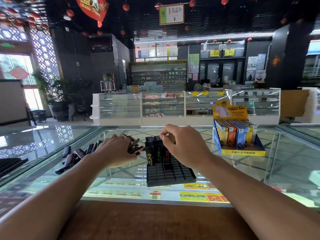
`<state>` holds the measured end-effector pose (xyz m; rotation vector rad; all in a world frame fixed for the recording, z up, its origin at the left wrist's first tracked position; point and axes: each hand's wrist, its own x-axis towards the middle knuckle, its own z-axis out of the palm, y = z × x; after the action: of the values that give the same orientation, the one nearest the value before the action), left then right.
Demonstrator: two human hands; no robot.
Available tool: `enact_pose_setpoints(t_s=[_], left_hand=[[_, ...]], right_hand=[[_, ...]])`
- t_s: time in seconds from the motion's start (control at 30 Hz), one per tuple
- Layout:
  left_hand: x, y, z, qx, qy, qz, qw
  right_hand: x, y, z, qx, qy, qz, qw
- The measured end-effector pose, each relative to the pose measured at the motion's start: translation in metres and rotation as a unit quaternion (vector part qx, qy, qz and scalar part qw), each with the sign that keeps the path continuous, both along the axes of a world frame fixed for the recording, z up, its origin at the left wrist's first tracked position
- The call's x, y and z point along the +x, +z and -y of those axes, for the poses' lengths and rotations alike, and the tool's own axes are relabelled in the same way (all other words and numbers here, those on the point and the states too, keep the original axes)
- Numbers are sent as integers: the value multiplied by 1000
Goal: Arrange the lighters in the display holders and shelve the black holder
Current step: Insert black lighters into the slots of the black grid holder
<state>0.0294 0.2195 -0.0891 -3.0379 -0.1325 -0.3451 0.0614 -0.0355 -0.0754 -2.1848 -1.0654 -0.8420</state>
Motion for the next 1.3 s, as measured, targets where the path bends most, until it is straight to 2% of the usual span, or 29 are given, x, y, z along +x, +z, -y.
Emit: enact_pose_setpoints(t_s=[0.3, 0.5, 0.77, 0.97, 1.3], left_hand=[[-4, 2, 4, -46, -16, -16, 999], [-13, 19, -11, -73, 4, -130, 989], [-19, 25, -5, 1, -1, -72, 997], [-21, 19, 18, 96, -1, -56, 994], [-17, 11, 16, 53, 5, -56, 997]], right_hand=[[-1, 0, 0, -3, -3, -4, 1000], [-1, -1, -1, 7, -1, -4, 1000], [-2, 0, -3, -2, -9, 9, 1000], [-3, 2, -1, -61, -70, 80, 992], [0, 5, 2, -47, -100, 94, 989]])
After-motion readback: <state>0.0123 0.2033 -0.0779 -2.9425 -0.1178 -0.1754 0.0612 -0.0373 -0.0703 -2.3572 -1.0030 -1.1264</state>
